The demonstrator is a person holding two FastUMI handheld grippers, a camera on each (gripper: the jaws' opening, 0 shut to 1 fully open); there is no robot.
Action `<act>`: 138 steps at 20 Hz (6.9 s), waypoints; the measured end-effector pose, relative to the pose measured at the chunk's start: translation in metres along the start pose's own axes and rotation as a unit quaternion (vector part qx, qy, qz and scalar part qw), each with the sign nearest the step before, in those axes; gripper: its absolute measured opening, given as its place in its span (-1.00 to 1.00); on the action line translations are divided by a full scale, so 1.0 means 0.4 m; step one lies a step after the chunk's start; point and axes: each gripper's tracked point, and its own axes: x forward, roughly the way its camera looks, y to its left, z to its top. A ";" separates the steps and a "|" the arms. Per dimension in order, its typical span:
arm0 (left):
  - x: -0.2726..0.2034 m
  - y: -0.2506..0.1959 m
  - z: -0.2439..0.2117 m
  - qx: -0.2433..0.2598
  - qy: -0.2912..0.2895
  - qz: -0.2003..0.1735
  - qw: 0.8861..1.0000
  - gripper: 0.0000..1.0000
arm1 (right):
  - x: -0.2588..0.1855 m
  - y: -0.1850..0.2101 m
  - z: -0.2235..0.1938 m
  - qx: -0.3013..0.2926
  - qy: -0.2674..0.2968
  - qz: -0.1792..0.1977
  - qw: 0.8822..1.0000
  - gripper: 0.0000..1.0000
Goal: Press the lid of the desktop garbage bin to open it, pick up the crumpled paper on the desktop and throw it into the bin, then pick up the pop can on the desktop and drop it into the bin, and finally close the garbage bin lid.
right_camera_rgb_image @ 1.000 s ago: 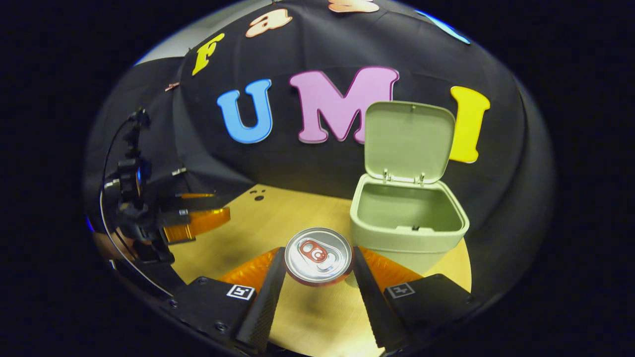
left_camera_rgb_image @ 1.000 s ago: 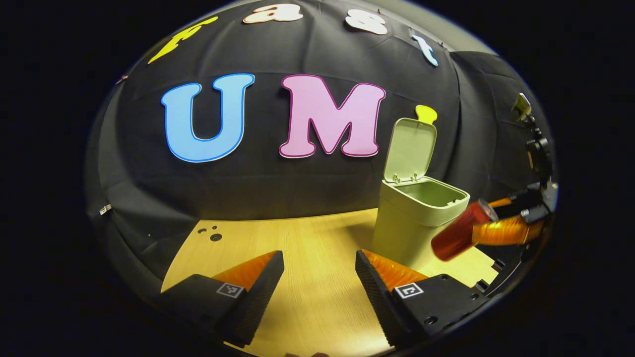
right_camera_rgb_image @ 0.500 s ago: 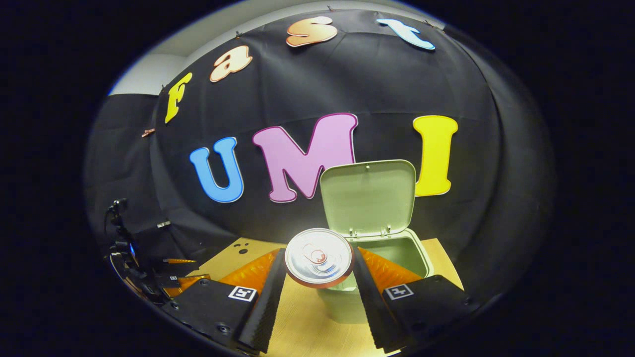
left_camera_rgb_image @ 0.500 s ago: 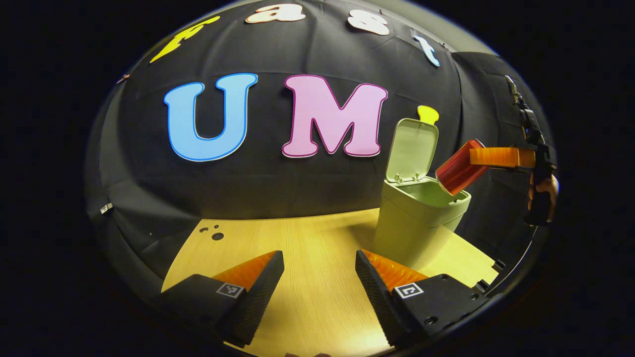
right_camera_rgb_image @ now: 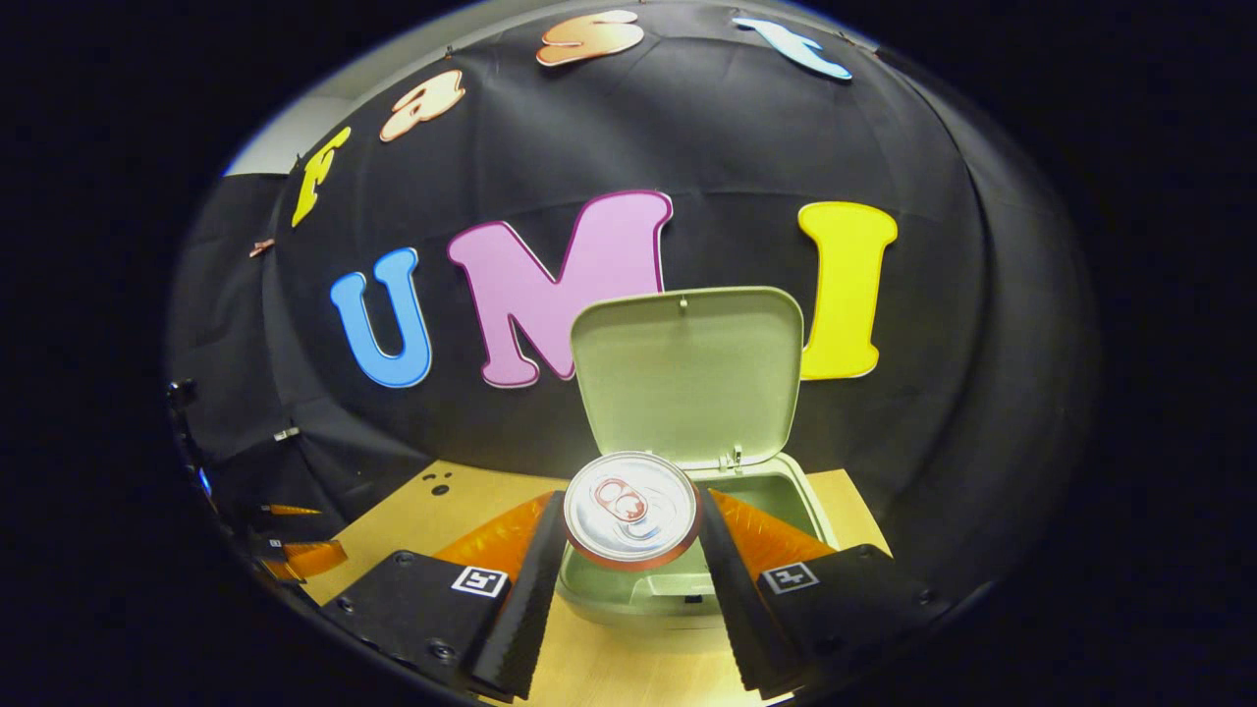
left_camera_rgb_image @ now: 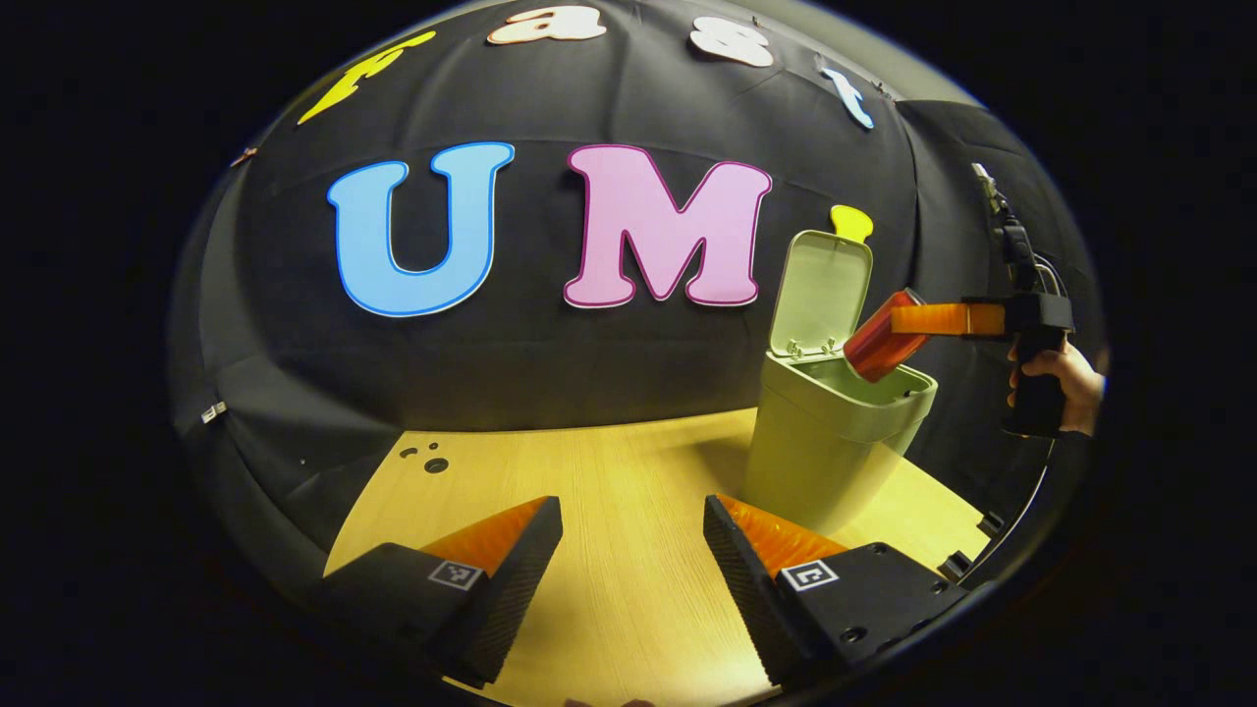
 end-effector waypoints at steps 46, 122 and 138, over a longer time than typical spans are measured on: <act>-0.027 -0.001 -0.019 -0.012 0.005 0.006 1.000 0.89 | 0.007 0.039 0.421 -0.090 -0.165 -0.027 0.982 0.91; -0.081 -0.086 -0.055 -0.029 0.015 -0.019 0.999 0.89 | 0.001 -0.067 -0.111 -0.034 0.086 -0.040 0.995 0.98; -0.099 -0.068 -0.052 -0.028 0.010 -0.021 0.999 0.89 | -0.055 -0.025 -0.073 -0.032 0.039 -0.028 0.998 0.99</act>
